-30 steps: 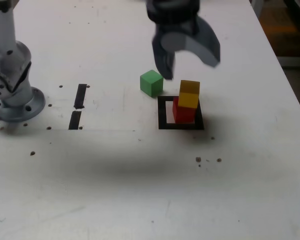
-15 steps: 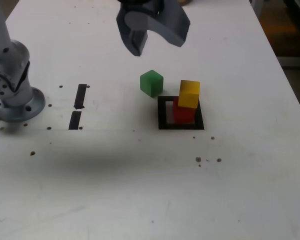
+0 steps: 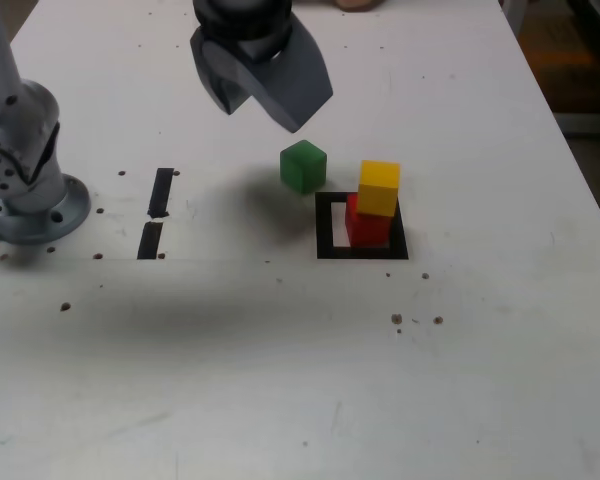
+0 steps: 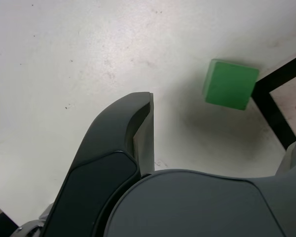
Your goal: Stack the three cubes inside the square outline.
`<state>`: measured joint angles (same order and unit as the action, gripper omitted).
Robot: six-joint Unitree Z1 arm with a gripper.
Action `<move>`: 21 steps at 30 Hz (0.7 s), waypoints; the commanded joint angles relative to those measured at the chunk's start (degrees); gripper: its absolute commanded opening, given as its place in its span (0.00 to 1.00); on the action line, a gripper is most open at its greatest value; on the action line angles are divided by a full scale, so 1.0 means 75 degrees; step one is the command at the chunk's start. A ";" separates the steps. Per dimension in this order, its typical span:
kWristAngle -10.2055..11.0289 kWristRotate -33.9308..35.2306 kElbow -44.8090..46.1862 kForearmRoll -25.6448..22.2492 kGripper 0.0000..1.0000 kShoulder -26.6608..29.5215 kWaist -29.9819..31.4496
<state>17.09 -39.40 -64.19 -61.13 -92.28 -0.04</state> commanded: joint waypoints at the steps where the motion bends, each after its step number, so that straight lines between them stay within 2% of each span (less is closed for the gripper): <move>1: 0.0052 -0.0115 0.0043 0.0045 0.99 -0.0142 -0.0007; 9: 0.0086 -0.0260 -0.0064 0.0281 0.99 -0.0973 -0.0049; 21: -0.0127 -0.0360 -0.0381 0.0512 0.99 -0.1808 -0.0380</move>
<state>16.22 -42.04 -66.81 -57.40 -105.66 -2.68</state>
